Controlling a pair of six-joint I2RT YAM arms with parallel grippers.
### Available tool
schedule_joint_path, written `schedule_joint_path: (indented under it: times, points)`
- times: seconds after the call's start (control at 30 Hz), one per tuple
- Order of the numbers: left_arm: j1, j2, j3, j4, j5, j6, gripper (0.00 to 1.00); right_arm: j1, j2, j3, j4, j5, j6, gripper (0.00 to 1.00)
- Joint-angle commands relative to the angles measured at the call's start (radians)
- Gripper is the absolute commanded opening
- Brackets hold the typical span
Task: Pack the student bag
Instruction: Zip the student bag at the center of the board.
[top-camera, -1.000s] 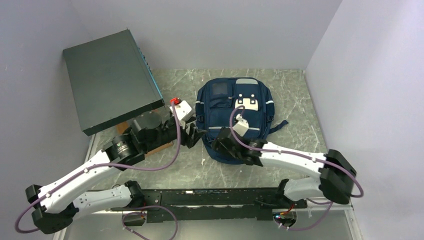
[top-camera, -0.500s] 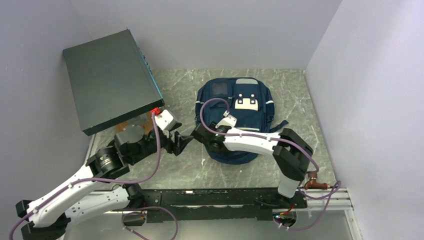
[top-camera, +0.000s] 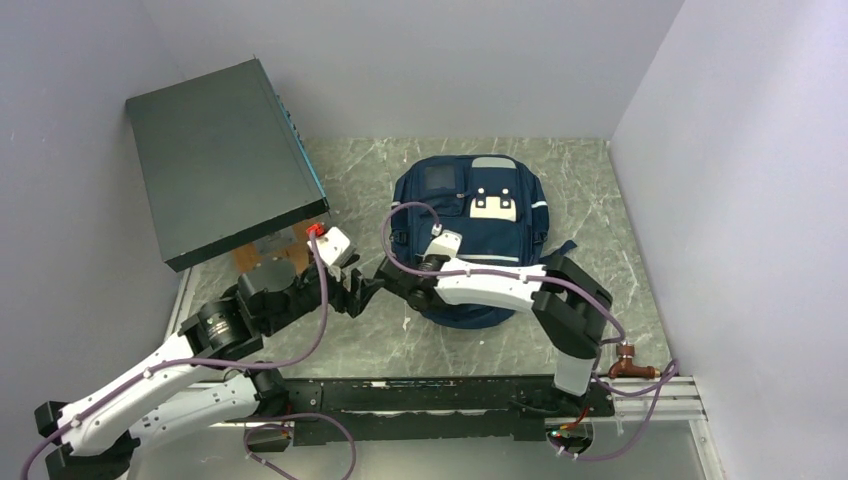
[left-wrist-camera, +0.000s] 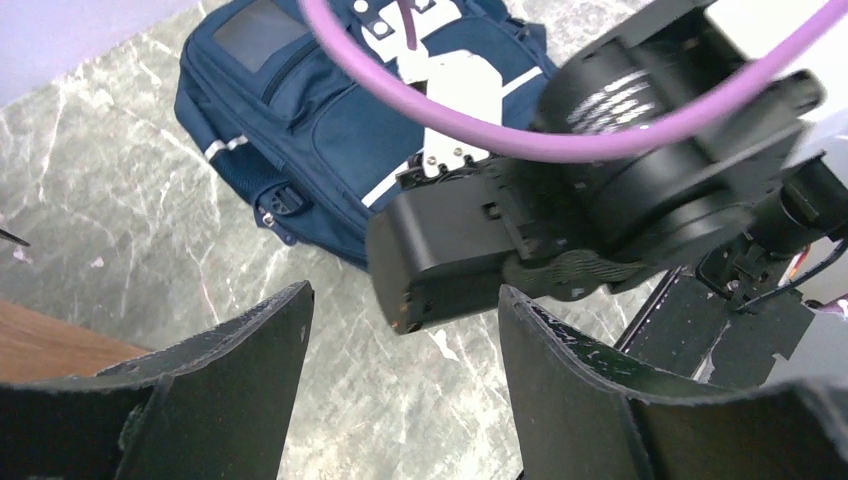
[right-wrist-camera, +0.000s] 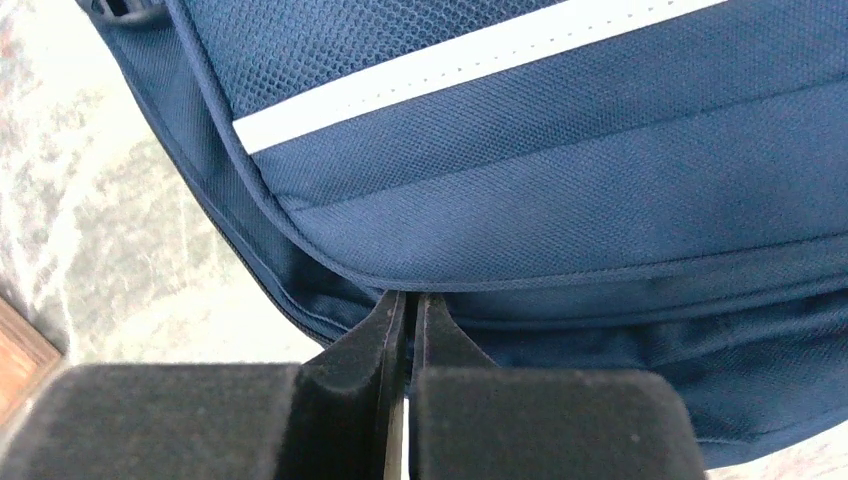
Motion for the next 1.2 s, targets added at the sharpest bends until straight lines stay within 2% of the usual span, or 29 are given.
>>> schedule_joint_path:
  times: [0.0, 0.1, 0.2, 0.33, 0.53, 0.73, 0.9, 1.03, 1.17]
  points:
    - [0.001, 0.037, -0.012, 0.005, -0.087, -0.090, 0.72, 0.006, -0.151, -0.126, 0.167, -0.051, -0.386, 0.00]
    - [0.002, 0.073, -0.033, 0.009, -0.133, -0.219, 0.69, 0.002, -0.276, -0.277, 0.412, -0.122, -0.676, 0.00]
    - [0.005, 0.109, -0.055, 0.019, -0.166, -0.358, 0.62, -0.005, -0.358, -0.392, 0.602, -0.198, -0.916, 0.00]
    - [0.031, 0.163, -0.064, 0.040, -0.118, -0.489, 0.60, -0.009, -0.431, -0.474, 0.705, -0.250, -1.102, 0.00]
    - [0.098, 0.263, -0.093, 0.094, 0.074, -0.673, 0.66, -0.042, -0.581, -0.646, 0.941, -0.328, -1.177, 0.00]
    - [0.168, 0.344, -0.177, 0.215, 0.206, -0.956, 0.63, -0.046, -0.601, -0.686, 1.020, -0.362, -1.270, 0.00]
    - [0.186, 0.386, -0.232, 0.355, 0.220, -1.144, 0.64, -0.046, -0.629, -0.708, 1.045, -0.367, -1.356, 0.00]
    - [0.187, 0.488, -0.187, 0.392, 0.195, -1.181, 0.71, -0.049, -0.635, -0.707, 1.019, -0.400, -1.440, 0.00]
    - [0.185, 0.625, -0.160, 0.451, 0.172, -1.245, 0.70, -0.049, -0.657, -0.704, 0.978, -0.410, -1.486, 0.00]
